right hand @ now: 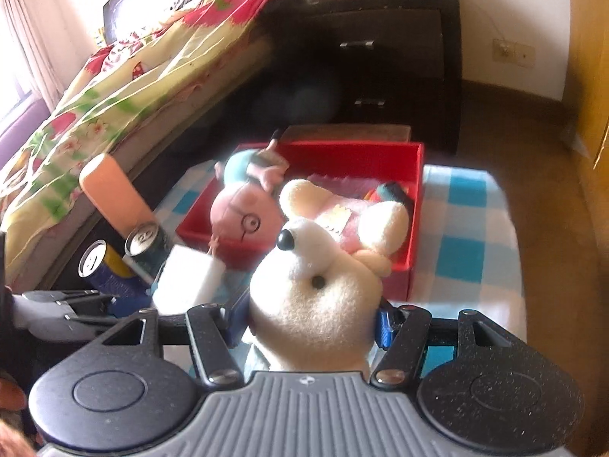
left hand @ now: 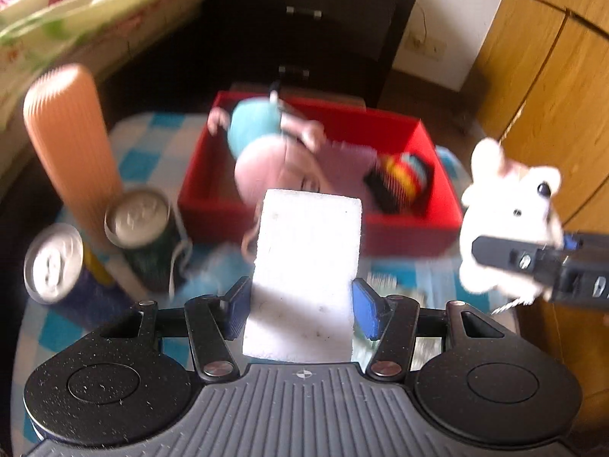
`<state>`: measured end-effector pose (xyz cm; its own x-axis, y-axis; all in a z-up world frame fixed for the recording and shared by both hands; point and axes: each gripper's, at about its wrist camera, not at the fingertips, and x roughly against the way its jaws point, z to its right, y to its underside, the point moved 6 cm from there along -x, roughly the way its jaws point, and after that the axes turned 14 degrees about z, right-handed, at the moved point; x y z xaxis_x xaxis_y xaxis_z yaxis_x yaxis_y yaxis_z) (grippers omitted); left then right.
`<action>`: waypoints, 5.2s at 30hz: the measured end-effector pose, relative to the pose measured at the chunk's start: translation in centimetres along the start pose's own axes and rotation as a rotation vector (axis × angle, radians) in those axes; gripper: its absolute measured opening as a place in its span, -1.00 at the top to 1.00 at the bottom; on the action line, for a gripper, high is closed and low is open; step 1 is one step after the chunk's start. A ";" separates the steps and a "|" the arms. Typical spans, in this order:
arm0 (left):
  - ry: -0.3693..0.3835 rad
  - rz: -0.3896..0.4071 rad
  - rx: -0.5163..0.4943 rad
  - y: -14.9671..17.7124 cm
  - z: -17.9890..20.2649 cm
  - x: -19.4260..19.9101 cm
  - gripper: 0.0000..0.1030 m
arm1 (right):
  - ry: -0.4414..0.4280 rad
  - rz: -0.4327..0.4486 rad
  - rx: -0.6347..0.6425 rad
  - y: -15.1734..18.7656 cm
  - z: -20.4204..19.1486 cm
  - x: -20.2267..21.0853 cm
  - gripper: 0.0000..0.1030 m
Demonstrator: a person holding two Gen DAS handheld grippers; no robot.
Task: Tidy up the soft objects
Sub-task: 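Grasp the white sponge with the left gripper while the right holds the dog, then lower the sponge and dog into the red box and open both grippers, then move the left gripper to the blue mask while the right reaches the towel, then grasp the blue mask with the left gripper while the right grasps the towel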
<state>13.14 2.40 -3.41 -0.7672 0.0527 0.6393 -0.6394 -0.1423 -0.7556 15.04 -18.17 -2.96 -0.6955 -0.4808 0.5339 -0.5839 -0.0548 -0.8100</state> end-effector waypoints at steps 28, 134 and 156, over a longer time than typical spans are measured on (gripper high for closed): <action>0.011 0.146 0.035 -8.9 2.8 -4.2 -0.12 | 0.131 0.128 0.067 -6.8 1.1 -3.3 0.23; -0.110 -0.212 0.083 5.6 -5.2 -5.3 0.42 | 0.073 -0.179 0.118 4.4 1.6 -1.7 -0.22; -0.024 -0.195 0.139 5.0 -5.7 -3.5 0.47 | -0.063 -0.397 0.231 13.5 -3.8 -4.9 0.69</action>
<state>12.35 7.12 -10.24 -0.6275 0.0695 0.7755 -0.7608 -0.2662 -0.5918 8.97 -13.21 -15.52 -0.4056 -0.4351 0.8039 -0.6863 -0.4360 -0.5822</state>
